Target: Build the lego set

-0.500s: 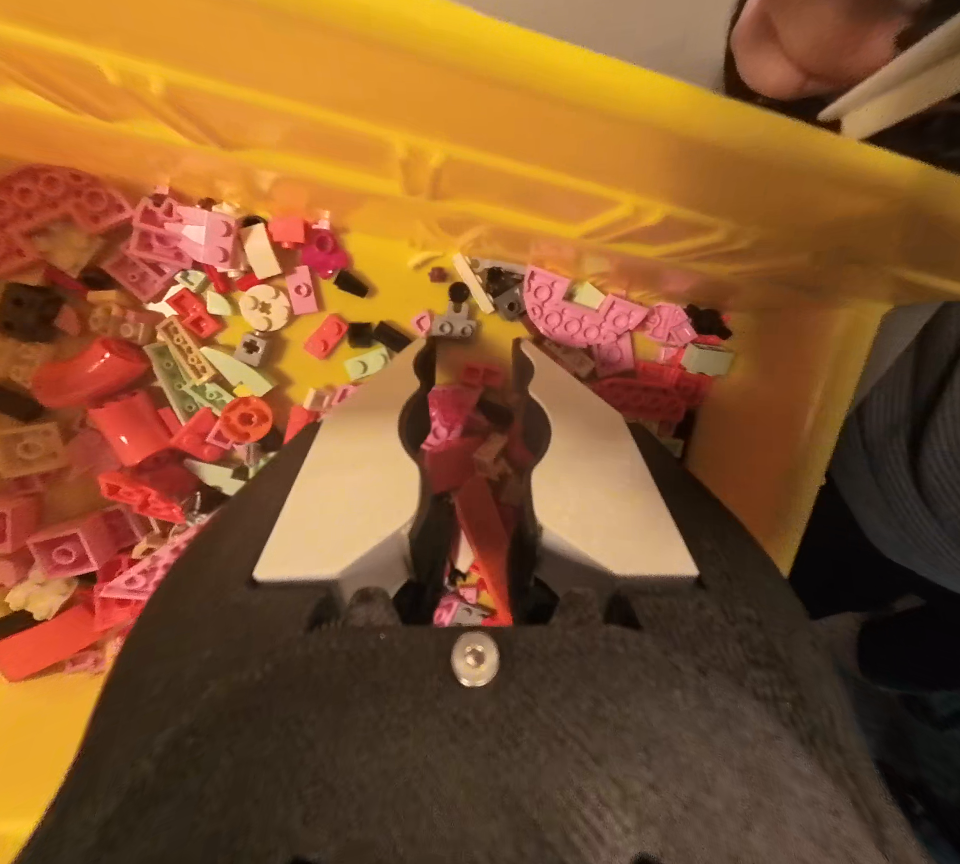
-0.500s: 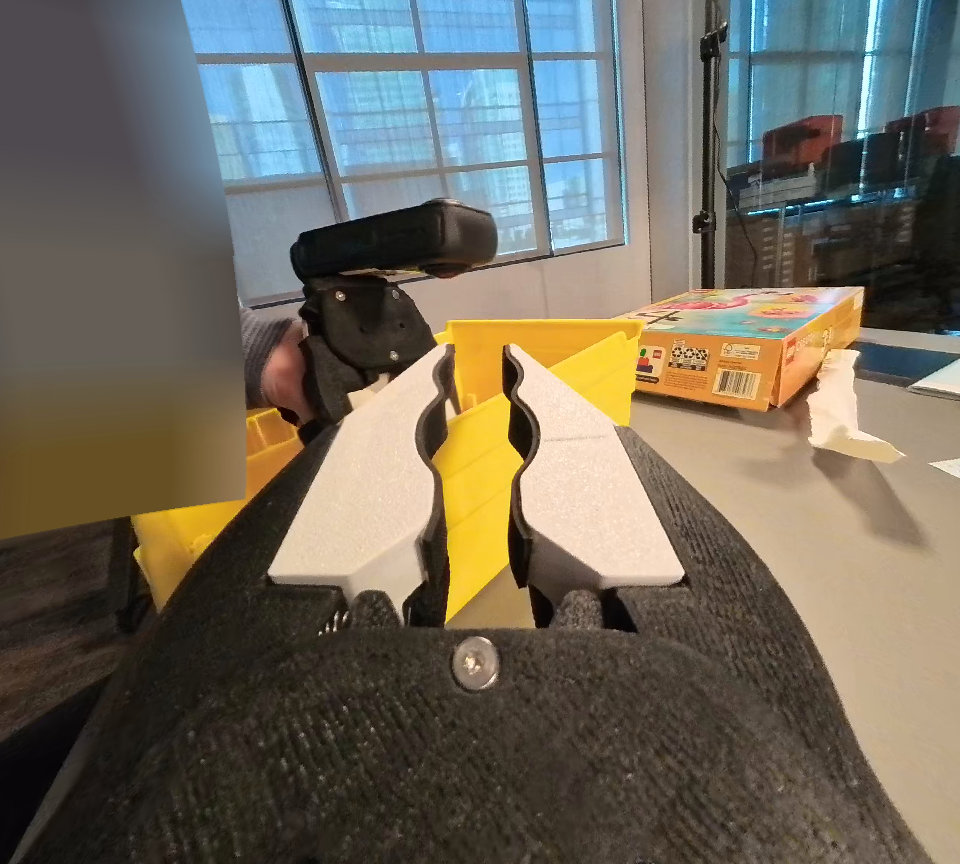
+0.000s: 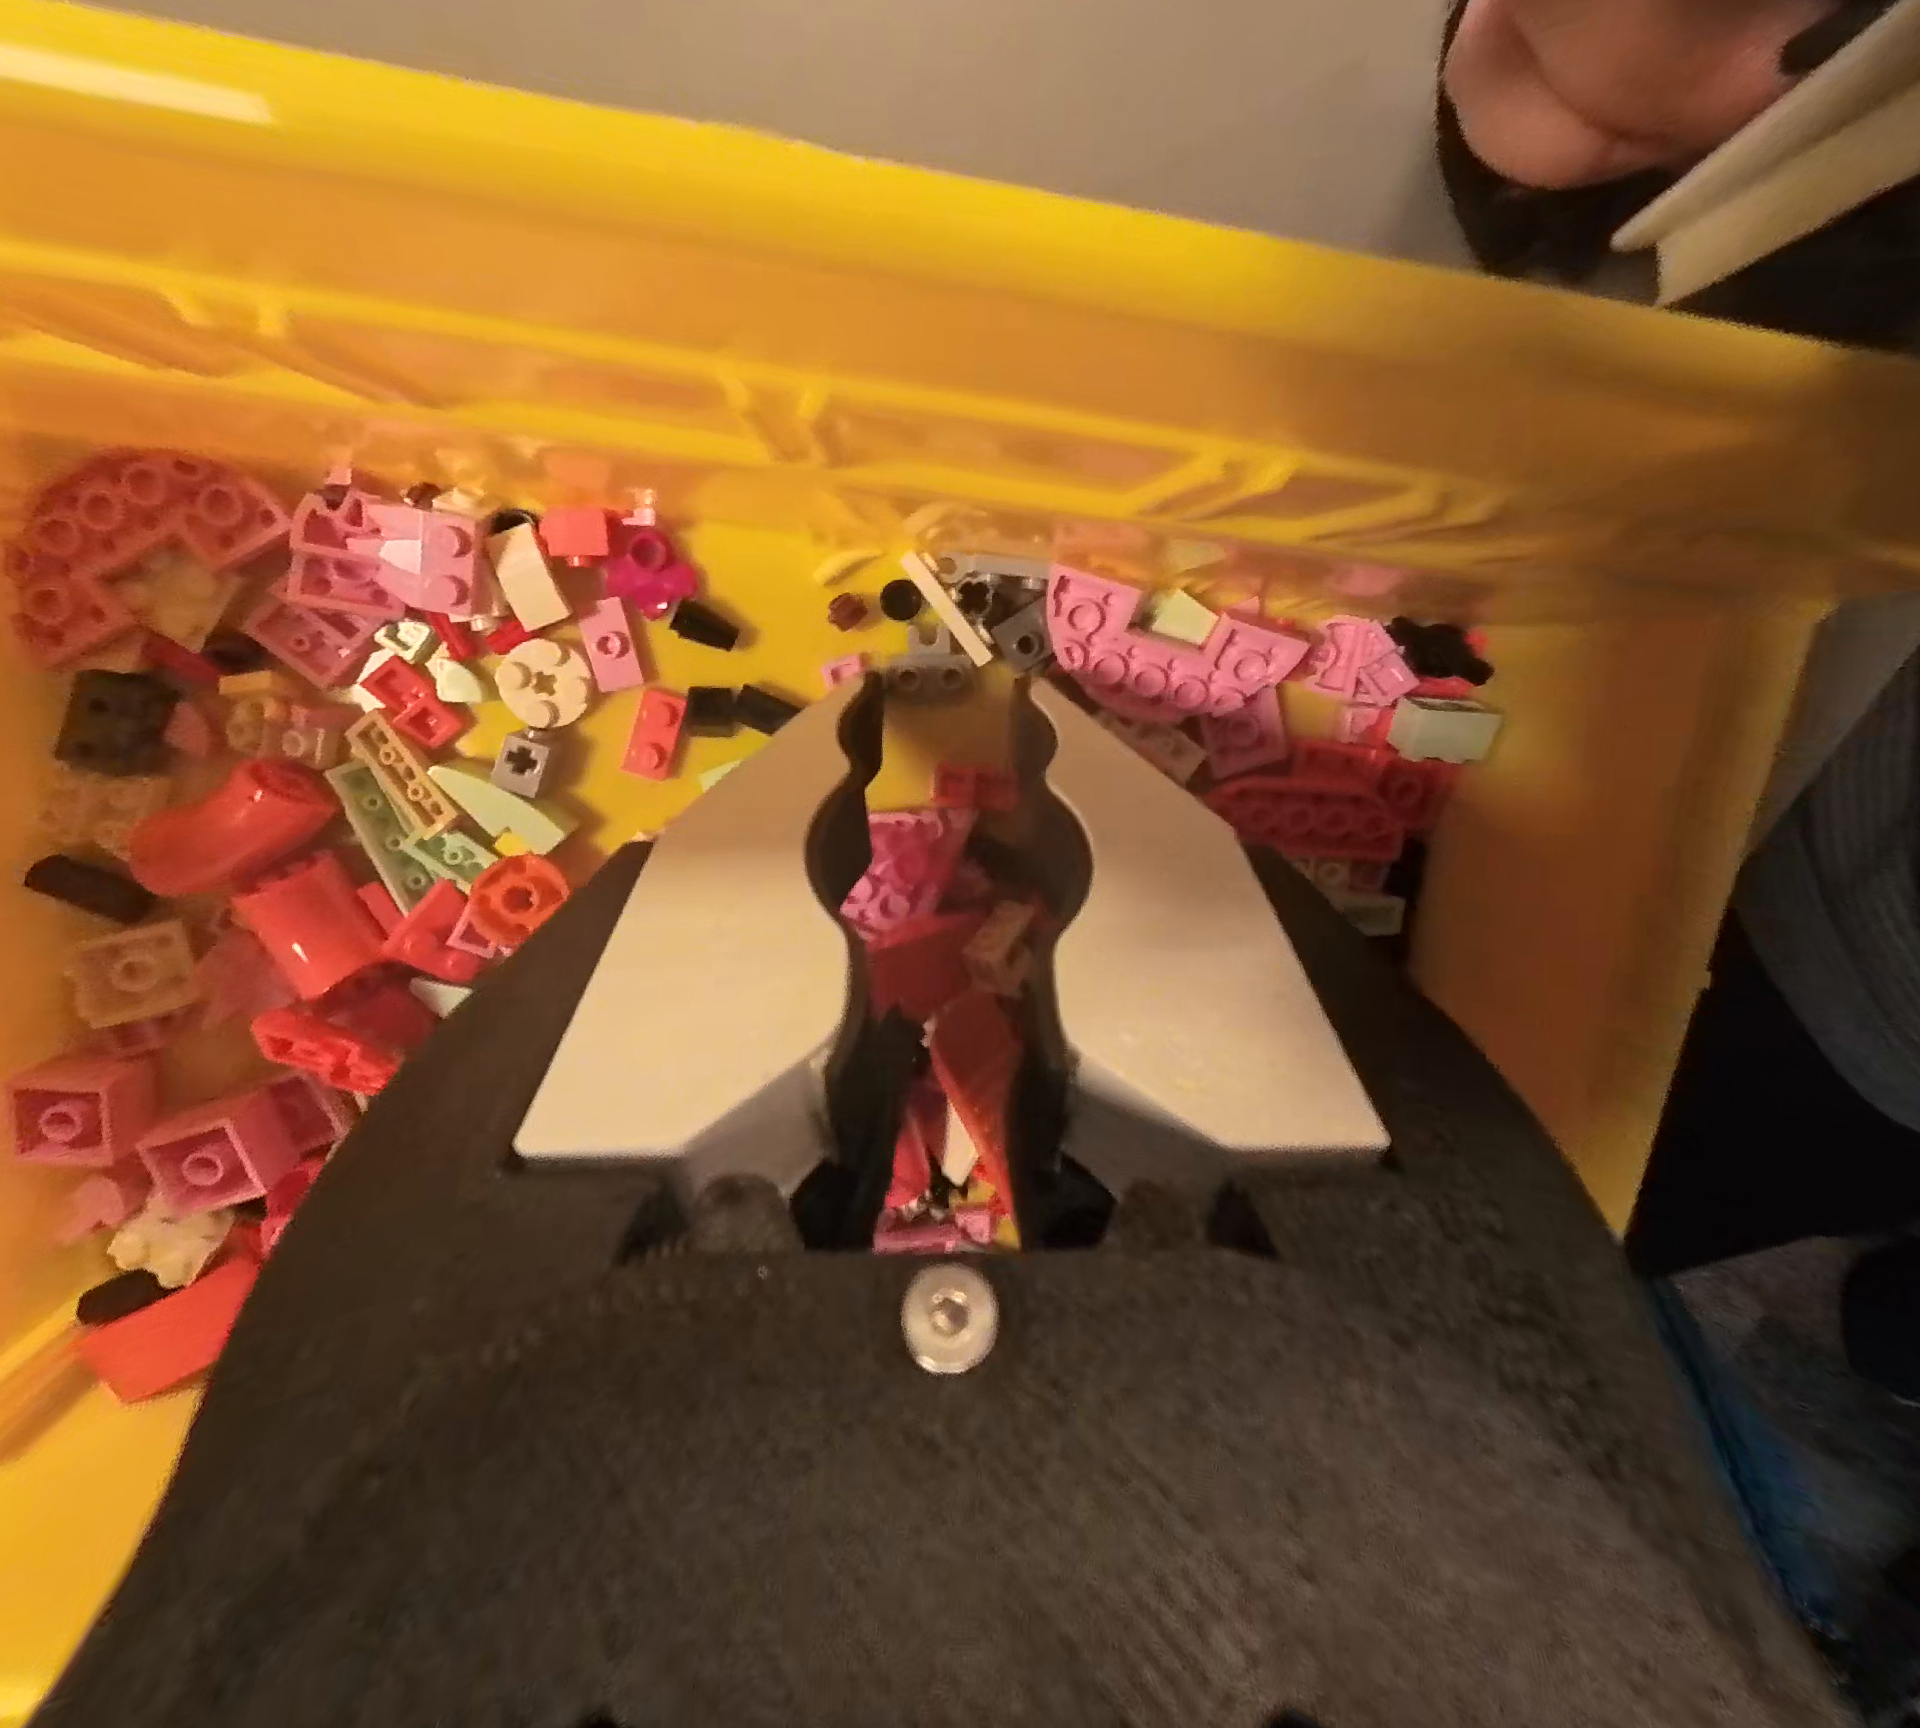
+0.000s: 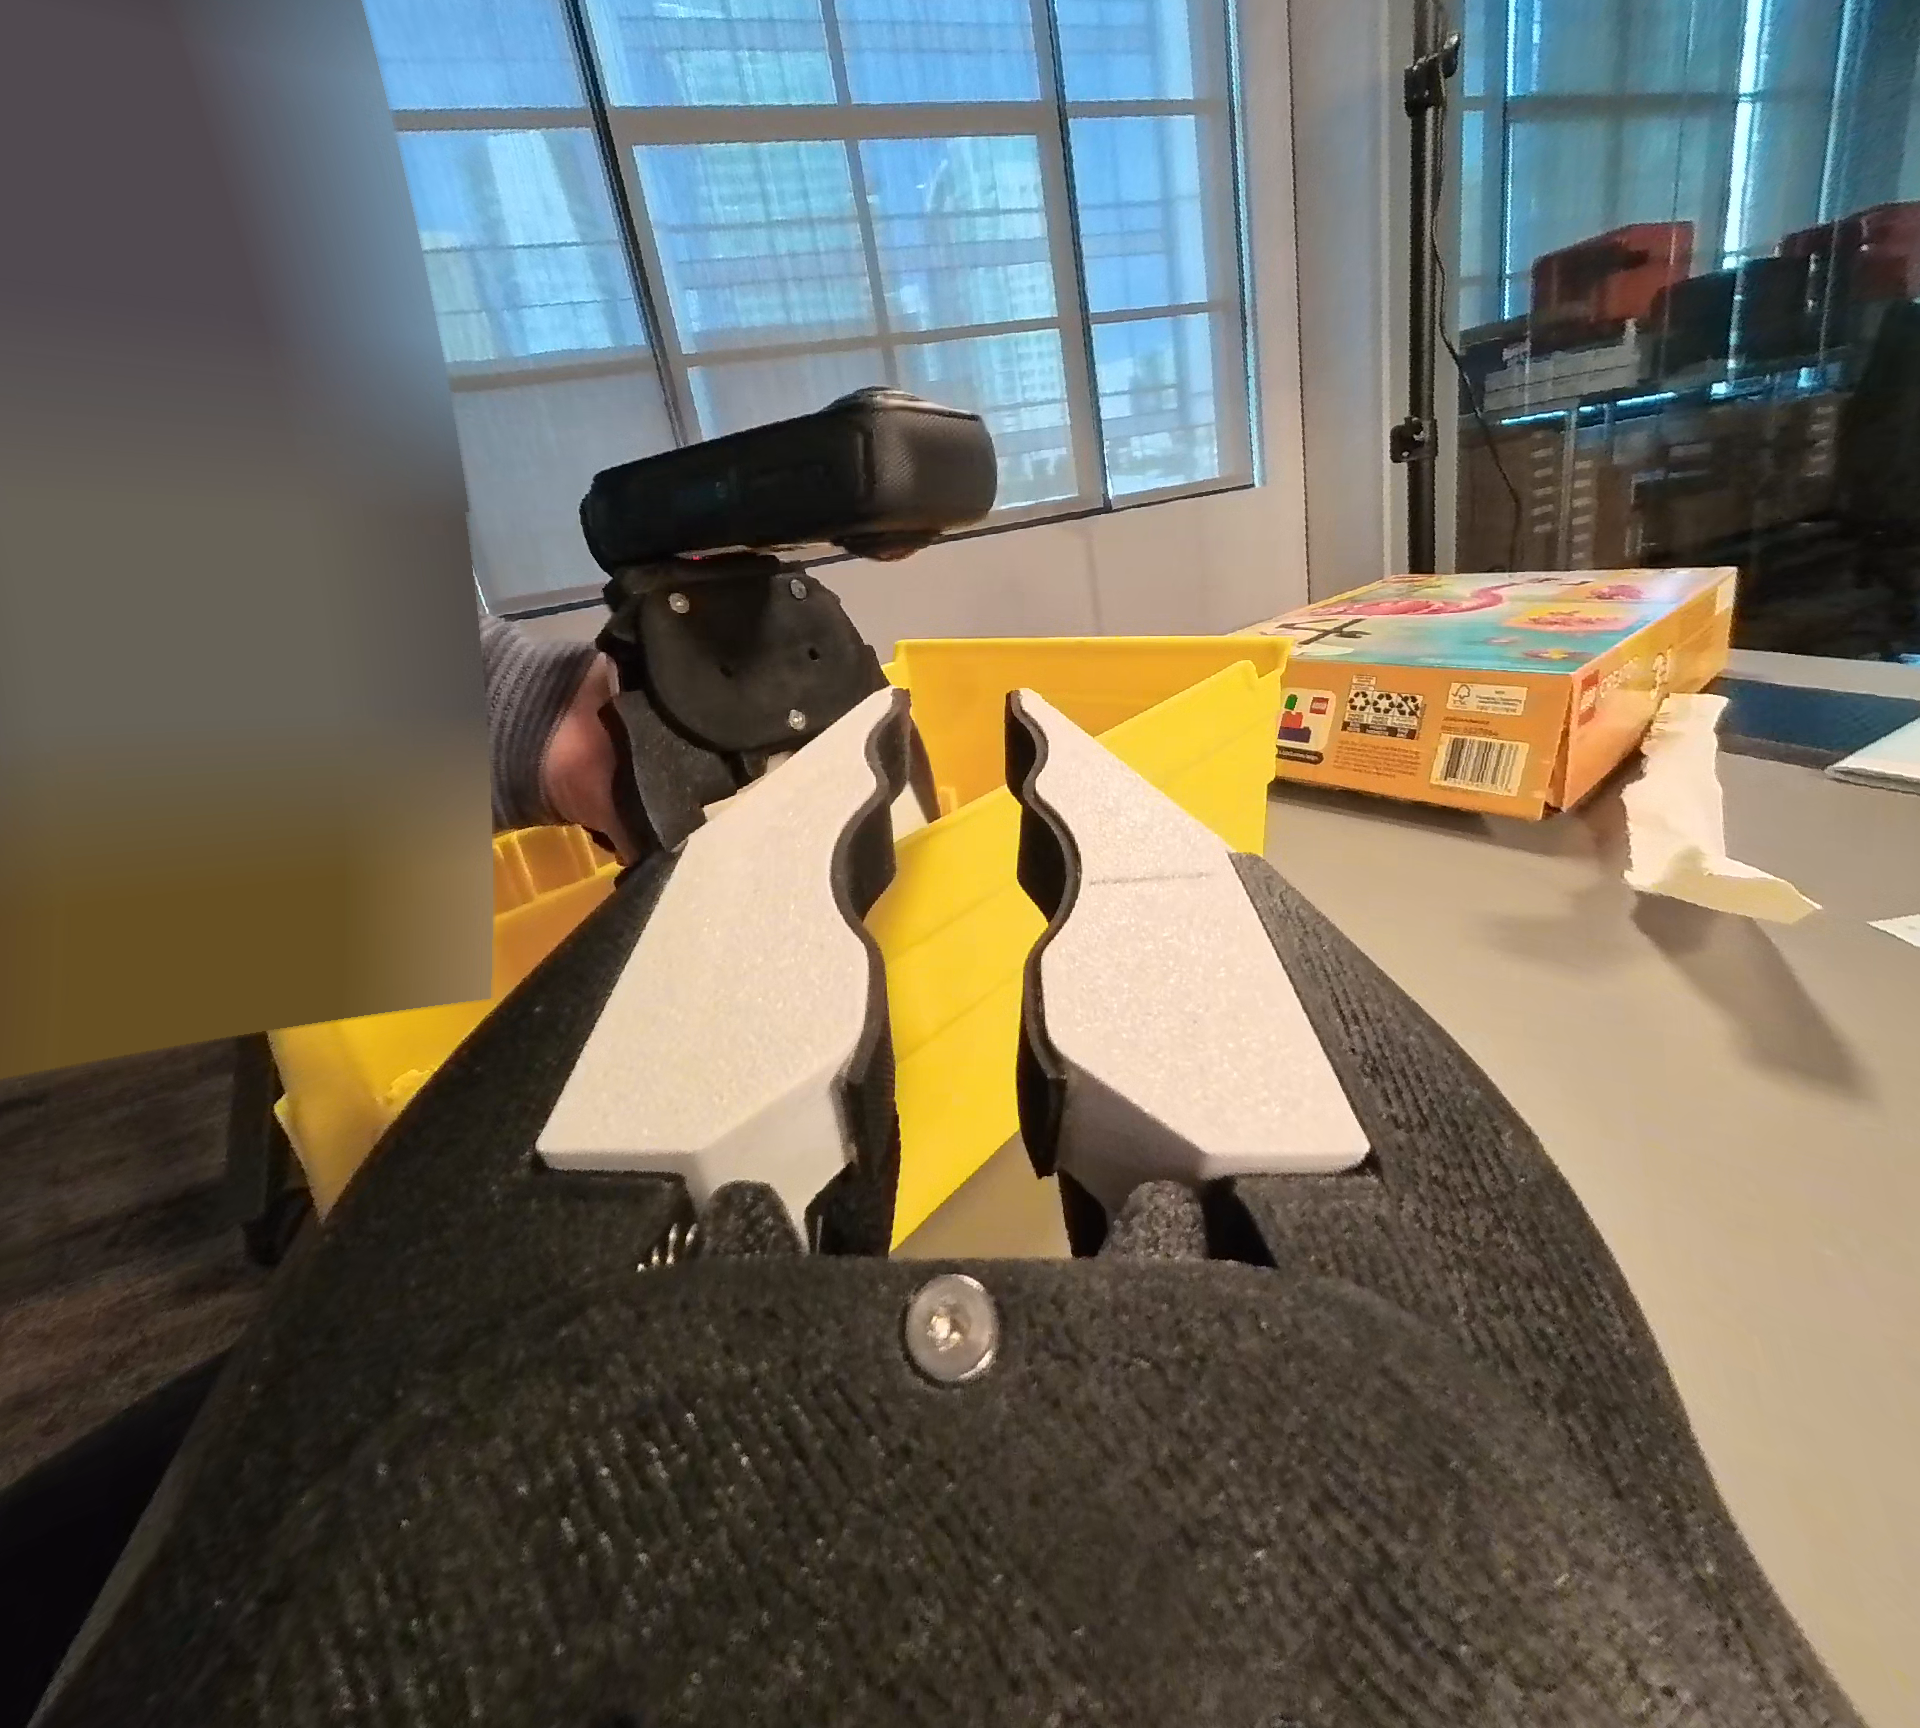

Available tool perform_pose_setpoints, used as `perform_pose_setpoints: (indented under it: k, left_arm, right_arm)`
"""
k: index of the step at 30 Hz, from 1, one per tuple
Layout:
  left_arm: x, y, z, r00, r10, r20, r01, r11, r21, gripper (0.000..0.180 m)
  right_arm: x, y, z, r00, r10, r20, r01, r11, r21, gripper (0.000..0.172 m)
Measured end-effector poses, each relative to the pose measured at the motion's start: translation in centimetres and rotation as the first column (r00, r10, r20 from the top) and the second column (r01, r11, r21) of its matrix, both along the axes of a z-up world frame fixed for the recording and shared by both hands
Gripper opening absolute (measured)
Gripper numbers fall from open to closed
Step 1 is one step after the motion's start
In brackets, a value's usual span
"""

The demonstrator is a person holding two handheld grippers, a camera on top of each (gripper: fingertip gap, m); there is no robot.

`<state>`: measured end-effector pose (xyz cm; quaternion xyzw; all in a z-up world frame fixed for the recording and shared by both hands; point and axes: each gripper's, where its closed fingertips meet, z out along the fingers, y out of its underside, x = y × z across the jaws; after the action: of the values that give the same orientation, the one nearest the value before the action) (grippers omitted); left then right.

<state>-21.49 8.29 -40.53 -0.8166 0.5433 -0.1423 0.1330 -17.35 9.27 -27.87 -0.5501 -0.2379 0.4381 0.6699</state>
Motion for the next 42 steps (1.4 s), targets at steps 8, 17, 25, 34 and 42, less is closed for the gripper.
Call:
perform_pose_setpoints:
  k: [8,17,25,34,42]
  left_arm:
    - [-0.2,0.4,-0.1,1.0,-0.019,-0.014,0.019,0.999,0.047,0.016]
    - [-1.1,1.6,2.3,1.0,0.024,-0.005,-0.022,0.985,0.17,0.015]
    - [-3.0,6.2,11.6,0.882,0.427,0.201,-0.471,0.78,0.412,0.015]
    - [9.7,2.0,16.4,0.894,0.231,0.385,-0.38,0.845,0.376,0.015]
    - [22.0,-2.6,10.0,0.942,0.061,0.329,-0.146,0.96,0.24,0.015]
  right_arm:
    - [0.2,0.0,-0.1,1.0,0.004,0.004,-0.004,1.0,0.003,0.016]
    - [-0.2,0.1,0.3,1.0,-0.006,0.001,0.006,1.0,0.006,0.016]
    - [1.8,-0.6,2.1,0.995,-0.104,-0.002,0.104,0.987,0.123,0.015]
    - [15.1,1.6,2.8,0.84,-0.519,0.155,0.405,0.792,0.457,0.012]
    - [23.5,4.7,0.2,0.75,-0.589,0.299,0.394,0.763,0.513,0.013]
